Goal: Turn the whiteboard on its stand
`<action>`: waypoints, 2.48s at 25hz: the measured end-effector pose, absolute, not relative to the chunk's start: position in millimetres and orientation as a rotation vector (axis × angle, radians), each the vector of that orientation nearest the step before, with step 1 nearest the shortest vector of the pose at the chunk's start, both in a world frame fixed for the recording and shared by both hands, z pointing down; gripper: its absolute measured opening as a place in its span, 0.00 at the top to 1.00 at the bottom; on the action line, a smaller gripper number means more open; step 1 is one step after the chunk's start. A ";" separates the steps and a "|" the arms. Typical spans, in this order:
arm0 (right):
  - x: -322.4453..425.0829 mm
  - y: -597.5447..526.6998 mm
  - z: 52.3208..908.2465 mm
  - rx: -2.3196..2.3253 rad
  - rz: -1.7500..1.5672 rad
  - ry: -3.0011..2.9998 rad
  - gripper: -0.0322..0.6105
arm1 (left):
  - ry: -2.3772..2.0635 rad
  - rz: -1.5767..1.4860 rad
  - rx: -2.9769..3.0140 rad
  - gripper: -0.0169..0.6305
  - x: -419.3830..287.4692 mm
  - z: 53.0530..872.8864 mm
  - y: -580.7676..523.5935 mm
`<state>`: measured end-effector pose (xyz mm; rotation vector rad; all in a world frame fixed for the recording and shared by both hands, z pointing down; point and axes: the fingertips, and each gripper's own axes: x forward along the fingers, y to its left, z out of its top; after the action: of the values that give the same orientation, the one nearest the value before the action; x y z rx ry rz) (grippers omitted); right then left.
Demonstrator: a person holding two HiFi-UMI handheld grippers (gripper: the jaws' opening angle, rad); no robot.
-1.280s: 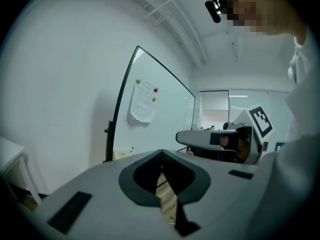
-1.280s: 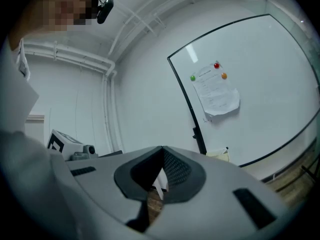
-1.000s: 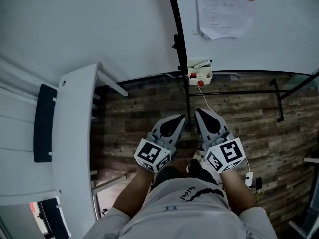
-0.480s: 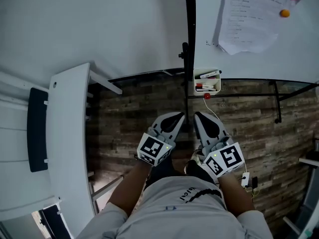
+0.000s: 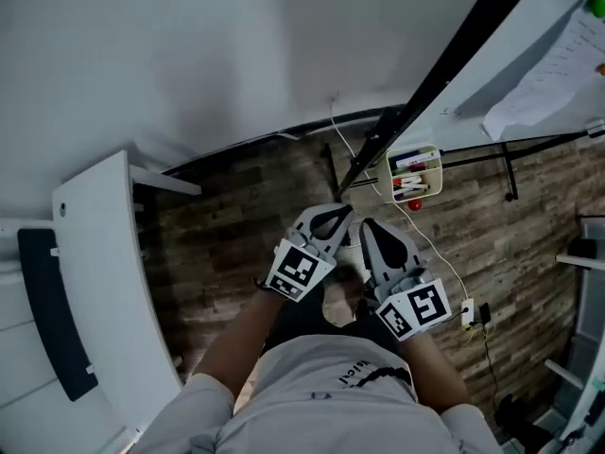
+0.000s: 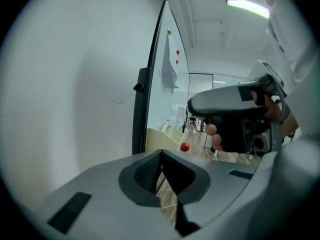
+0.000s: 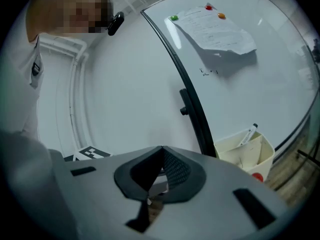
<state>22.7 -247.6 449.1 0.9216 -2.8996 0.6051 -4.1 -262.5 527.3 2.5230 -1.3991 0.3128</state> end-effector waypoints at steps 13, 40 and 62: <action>13.8 -283.1 506.2 1.113 0.576 -2.861 0.94 | -1.242 0.416 2.575 0.73 -12.2 648.7 -324.9; 13.0 -290.1 514.8 1.129 0.660 -2.777 0.94 | -1.122 0.491 2.626 0.66 13.6 689.5 -394.0; -77.5 -38.8 488.0 0.799 0.569 -2.849 0.94 | -1.289 0.383 2.553 0.66 -88.4 676.6 -153.2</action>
<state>-77.5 -38.8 488.0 0.7989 -2.8486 0.5688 -88.4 -153.2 676.6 2.5529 -1.2886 0.3832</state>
